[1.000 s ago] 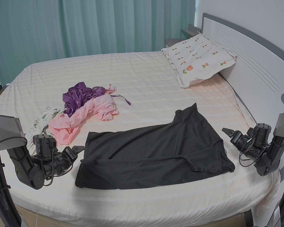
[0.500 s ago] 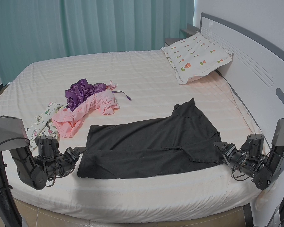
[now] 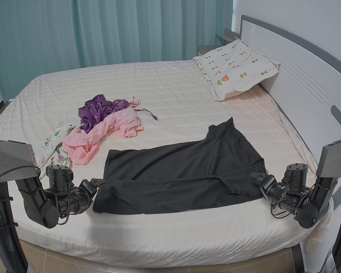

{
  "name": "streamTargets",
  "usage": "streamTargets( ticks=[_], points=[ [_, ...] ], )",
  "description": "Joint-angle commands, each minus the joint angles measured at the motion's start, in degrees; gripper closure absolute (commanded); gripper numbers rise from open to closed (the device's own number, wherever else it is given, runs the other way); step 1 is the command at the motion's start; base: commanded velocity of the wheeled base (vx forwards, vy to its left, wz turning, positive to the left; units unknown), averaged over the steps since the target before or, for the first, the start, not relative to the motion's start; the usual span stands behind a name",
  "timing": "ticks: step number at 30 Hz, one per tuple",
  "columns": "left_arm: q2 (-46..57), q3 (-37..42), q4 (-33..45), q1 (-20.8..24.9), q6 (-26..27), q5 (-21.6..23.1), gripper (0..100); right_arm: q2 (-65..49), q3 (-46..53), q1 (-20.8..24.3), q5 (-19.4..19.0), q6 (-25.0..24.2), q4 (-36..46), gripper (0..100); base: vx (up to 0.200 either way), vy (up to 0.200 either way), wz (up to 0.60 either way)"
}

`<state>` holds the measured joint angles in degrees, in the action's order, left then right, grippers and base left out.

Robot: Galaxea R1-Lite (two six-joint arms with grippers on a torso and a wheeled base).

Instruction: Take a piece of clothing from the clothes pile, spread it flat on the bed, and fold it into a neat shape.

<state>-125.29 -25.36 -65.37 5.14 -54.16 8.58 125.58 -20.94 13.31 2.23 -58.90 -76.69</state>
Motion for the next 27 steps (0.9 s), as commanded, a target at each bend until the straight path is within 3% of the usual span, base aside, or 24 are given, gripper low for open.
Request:
streamTargets(
  ticks=[1,24,25,27],
  points=[
    [-0.48,0.04,-0.02,0.13,-0.07,0.03,0,1.43,-1.03,0.31,0.32,0.02,-0.04,0,0.000,0.000,0.00],
    [-0.48,-0.04,-0.02,0.22,-0.07,-0.06,0,2.83,-2.00,1.72,3.92,-0.33,0.05,0,0.000,0.000,0.00],
    [-0.48,-0.04,-0.02,0.22,-0.07,-0.06,0,2.83,-2.00,1.72,3.92,-0.33,-0.04,100,0.000,0.000,0.00],
    [-0.48,-0.04,-0.02,0.22,-0.07,-0.06,0,2.75,-1.56,1.81,3.92,-0.25,0.05,100,0.000,0.000,0.00]
  ],
)
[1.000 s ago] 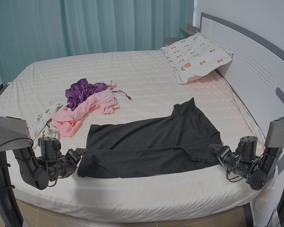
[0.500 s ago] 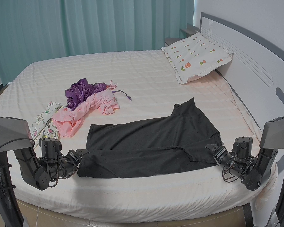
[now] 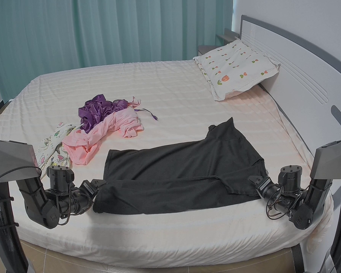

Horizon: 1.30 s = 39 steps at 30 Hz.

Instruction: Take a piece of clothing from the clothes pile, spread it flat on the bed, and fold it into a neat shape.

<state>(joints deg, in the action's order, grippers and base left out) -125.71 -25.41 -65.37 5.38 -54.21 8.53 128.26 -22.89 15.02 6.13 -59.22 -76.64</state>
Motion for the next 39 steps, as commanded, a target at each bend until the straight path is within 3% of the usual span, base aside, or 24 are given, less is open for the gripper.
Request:
streamTargets(
  ticks=[1,30,31,39],
  points=[
    [-0.06,0.00,-0.02,-0.01,-0.02,-0.01,0,0.06,0.48,0.10,0.02,0.07,0.00,100,0.000,0.000,0.00],
    [-0.06,-0.43,0.24,-0.10,-0.02,-0.10,0,-2.40,4.88,-3.15,-2.79,0.95,0.00,100,0.000,0.000,0.00],
    [-0.06,-0.43,0.24,-0.10,-0.02,-0.10,0,-2.40,4.88,-3.15,-2.79,0.95,0.00,0,0.000,0.000,0.00],
    [1.52,-0.43,0.24,-0.10,0.25,-0.89,0,-5.21,4.96,-5.00,-2.70,1.65,-0.09,0,0.000,0.000,0.00]
  ],
)
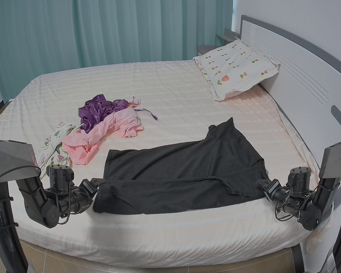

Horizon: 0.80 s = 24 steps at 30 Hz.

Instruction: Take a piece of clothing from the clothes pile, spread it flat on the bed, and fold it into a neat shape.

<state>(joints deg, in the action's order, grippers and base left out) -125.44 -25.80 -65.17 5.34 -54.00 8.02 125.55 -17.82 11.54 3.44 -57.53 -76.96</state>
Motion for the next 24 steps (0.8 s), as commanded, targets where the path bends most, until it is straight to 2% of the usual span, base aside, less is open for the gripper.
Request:
streamTargets(
  ticks=[1,7,19,24],
  points=[
    [1.95,-0.13,0.31,-0.15,-0.05,-0.37,0,-3.12,-0.19,-2.14,-0.01,0.05,0.32,0,0.000,0.000,0.00],
    [4.24,-0.40,2.07,-0.24,-2.07,-1.08,0,-4.26,-0.28,-4.86,-1.15,0.40,0.32,0,0.000,0.000,0.00],
    [4.59,-1.10,2.15,-0.86,-2.16,-1.17,0,-4.61,0.16,-4.95,-0.80,1.89,-0.12,0,0.200,0.000,0.00],
    [5.47,-1.19,2.24,-0.94,-2.07,-1.17,0,-5.84,0.24,-4.95,-0.45,3.04,-0.65,0,0.000,0.000,0.00]
  ],
)
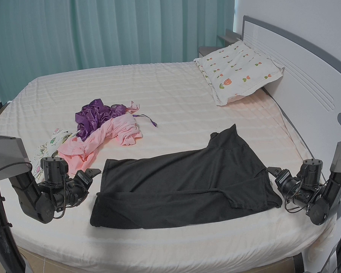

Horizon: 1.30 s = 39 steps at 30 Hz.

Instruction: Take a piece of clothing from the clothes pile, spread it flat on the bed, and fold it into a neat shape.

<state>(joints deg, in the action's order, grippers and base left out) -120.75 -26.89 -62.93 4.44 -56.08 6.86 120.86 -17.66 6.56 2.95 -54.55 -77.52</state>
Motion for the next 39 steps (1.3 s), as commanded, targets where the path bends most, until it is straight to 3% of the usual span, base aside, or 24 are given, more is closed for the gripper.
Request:
streamTargets(
  ticks=[1,39],
  points=[
    [0.86,-0.09,0.00,-0.04,0.00,-0.01,0,-1.50,0.17,0.03,0.04,0.06,-0.09,0,0.000,0.000,0.00],
    [-1.33,-1.32,-0.62,0.31,0.27,-0.80,0,-0.01,0.44,0.65,-0.58,-0.03,-0.09,0,0.016,0.000,0.00]
  ],
)
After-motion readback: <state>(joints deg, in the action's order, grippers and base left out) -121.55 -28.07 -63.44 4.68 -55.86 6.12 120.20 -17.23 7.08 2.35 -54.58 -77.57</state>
